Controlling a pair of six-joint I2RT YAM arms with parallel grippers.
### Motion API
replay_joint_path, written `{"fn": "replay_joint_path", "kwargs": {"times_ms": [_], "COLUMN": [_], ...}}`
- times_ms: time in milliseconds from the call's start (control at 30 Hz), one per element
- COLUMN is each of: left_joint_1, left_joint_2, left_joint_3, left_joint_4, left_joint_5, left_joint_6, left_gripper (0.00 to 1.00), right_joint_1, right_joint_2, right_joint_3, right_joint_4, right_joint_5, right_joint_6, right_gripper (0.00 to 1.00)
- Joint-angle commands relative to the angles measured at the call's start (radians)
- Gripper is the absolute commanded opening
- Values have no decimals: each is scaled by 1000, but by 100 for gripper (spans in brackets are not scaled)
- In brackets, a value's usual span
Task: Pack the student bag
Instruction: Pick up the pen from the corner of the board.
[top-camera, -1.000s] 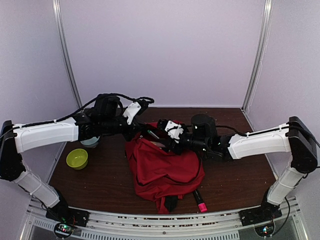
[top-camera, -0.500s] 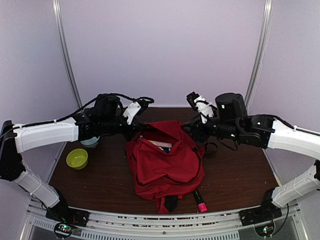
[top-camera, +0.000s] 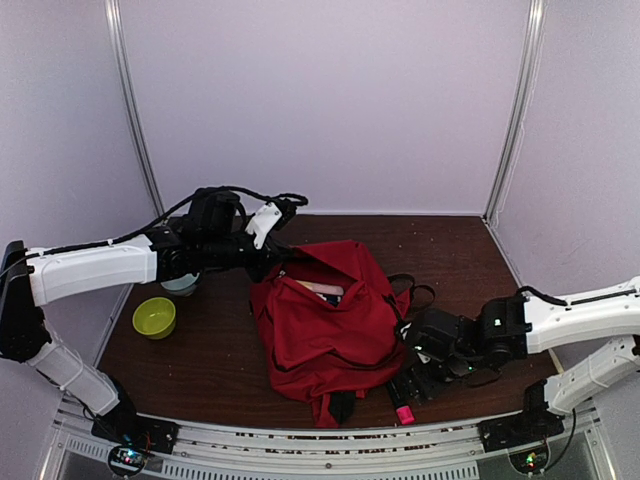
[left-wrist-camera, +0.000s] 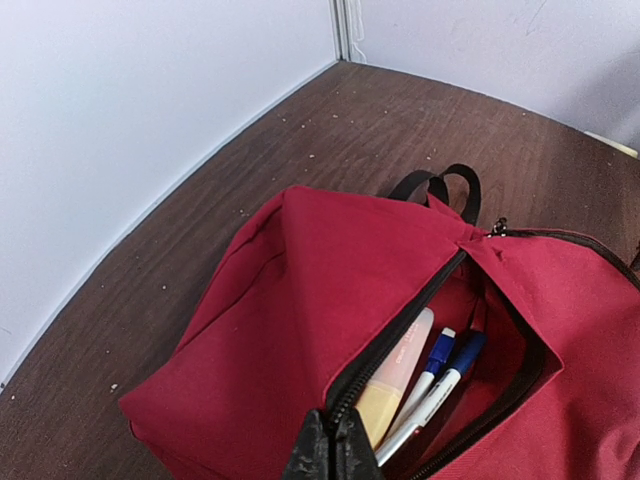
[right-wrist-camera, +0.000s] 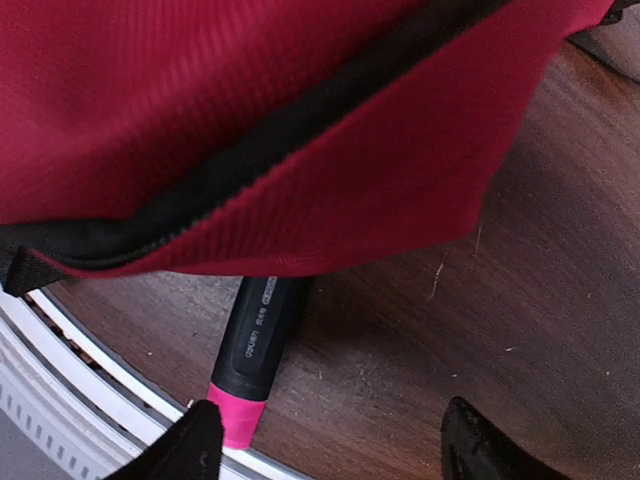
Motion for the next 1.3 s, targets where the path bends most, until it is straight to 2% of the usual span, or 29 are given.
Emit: {"fn": "replay_joint_path", "kwargs": {"times_ms": [0,300,500,700,967,1233,1267], "left_joint_1": [0,1,1,1,1,1,1], "left_joint_2": [-17,-27,-21,-15,-10,-3,0], "left_joint_3": [41,34,30,37,37,46,46], "left_joint_4": [62,52,52,42,46,59,60], "left_joint_5": [5,-1,-9,-16,-9,-8,-7], "left_joint_6": [-17,-14,-4,11,19,24,24], "left_gripper": [0,0,0,0,0,0,0], "right_joint_1": [18,46,50,50,47,-1,-13], "right_joint_2": [123,329,393,365,272,67,43], "right_joint_3": [14,58,70,57,47,43,31], "right_joint_4": [53,51,24,11,-61,-157,-141], "right_joint_5": [-34,-8,17,32,56,48,33], "right_joint_6": [27,22,32,46,58,42,28], "right_gripper": [71,64,54,23,1,0,4]}}
